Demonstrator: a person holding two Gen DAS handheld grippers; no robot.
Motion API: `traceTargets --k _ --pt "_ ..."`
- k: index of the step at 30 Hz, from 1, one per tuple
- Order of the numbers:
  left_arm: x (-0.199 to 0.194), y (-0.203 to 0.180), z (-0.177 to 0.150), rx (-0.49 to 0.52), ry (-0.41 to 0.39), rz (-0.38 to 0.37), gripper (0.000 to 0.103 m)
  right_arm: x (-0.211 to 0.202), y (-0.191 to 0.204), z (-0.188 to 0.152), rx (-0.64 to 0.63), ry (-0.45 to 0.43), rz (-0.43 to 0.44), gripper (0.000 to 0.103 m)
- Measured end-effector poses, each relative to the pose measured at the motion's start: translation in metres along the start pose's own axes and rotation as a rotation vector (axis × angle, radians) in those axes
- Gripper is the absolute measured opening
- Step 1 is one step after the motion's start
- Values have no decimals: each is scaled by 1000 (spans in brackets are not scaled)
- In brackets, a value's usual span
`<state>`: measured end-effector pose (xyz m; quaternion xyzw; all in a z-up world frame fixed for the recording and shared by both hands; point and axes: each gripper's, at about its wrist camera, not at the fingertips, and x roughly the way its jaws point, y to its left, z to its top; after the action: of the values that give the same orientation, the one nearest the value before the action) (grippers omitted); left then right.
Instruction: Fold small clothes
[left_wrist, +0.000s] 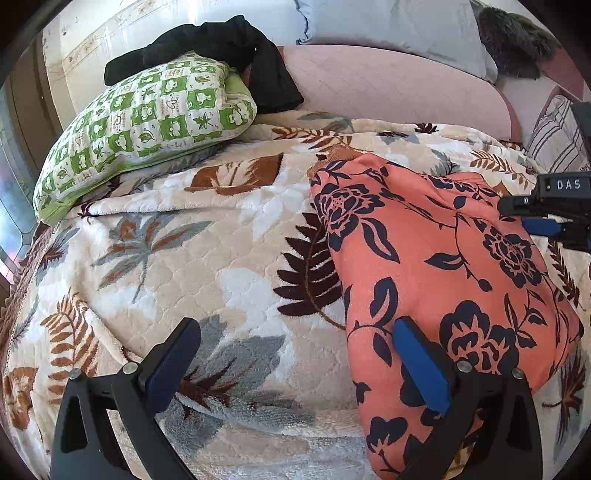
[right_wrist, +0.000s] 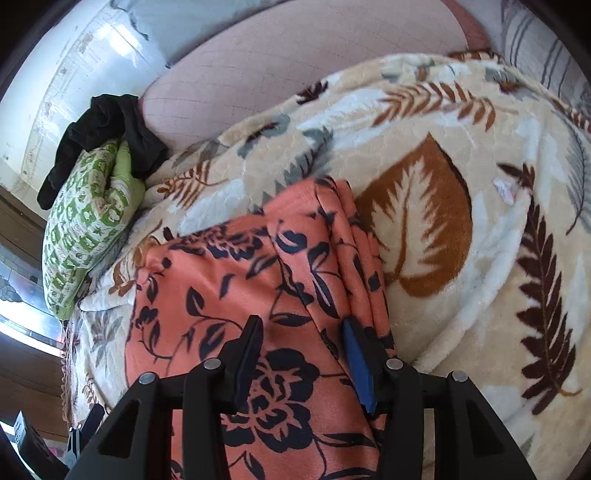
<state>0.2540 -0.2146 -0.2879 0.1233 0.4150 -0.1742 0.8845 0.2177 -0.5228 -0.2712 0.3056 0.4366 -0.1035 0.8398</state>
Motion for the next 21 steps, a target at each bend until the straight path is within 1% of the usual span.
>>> traceTargets --k 3,4,5,6,7,8,9,10,13,15,16,19,21 --pt "2 5 0 -29 18 -27 103 -13 23 6 -81 -80 15 48" --pt "2 5 0 -34 19 -31 103 -13 29 6 -92 -89 44 48" --pt "2 5 -1 -33 18 -32 103 -9 34 6 -101 -84 78 48" --pt "2 4 -1 -29 17 -32 103 0 37 5 -108 -64 93 48" --pt "2 4 -1 -23 15 -32 103 14 38 4 -106 -25 78 48" --pt "3 4 -1 -15 16 -32 103 30 36 1 -96 25 46 45" --pt "3 3 -1 -10 18 -30 103 42 30 -2 -82 49 41 39" --pt "2 3 -1 -9 15 -26 103 42 26 -4 -79 24 45 38" --pt "3 3 -1 -14 16 -26 103 26 35 0 -98 19 28 38" --pt "3 3 -1 -20 19 -26 103 16 44 1 -115 -12 76 39" --pt "3 3 -1 -20 20 -27 103 14 51 3 -126 -11 109 39" --pt "4 4 -1 -21 26 -37 103 25 80 15 -155 32 162 39" --pt "6 6 -1 -32 34 -50 103 42 101 25 -187 71 188 39"
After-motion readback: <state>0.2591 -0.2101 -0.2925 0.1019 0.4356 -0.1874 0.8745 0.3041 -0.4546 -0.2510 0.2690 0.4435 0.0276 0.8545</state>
